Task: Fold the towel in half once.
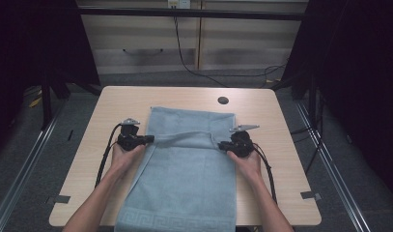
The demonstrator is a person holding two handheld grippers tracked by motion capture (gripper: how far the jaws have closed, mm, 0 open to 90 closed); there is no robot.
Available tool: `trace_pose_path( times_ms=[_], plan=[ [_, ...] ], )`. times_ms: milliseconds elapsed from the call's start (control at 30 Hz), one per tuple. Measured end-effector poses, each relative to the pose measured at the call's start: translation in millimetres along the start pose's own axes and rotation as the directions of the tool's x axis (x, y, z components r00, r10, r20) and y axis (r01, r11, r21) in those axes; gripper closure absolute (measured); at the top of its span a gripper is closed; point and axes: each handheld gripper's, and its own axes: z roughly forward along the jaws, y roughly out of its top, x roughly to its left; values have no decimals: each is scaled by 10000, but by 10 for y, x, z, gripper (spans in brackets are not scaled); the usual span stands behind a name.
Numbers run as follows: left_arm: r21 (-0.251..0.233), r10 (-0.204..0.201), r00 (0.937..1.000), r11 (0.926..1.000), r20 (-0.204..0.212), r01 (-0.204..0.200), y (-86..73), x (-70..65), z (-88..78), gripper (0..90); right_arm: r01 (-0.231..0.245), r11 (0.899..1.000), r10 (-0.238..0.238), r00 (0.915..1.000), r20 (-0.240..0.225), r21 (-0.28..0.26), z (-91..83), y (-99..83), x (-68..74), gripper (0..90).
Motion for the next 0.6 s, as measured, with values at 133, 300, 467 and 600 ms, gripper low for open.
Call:
trace_pose_path(
  times_ms=[133,300,467,600],
  plan=[
    [-722,-386,9992,9967,-108,377,197,82,-152,891,-81,10000,82,9986,529,-14,31,149,-106,816],
    [-2058,-159,9995,9784,281,214,488,26,-538,891,-290,9885,380,9976,581,-1487,-310,378,-207,816],
    [-3106,543,9980,9496,309,-420,827,-142,-966,891,-174,9531,364,9977,574,-3022,-899,634,-213,816],
    [-3468,1190,9926,9322,233,-1037,952,-322,-1216,891,333,9261,-89,9977,666,-3758,-1255,798,-95,816]
  ],
)
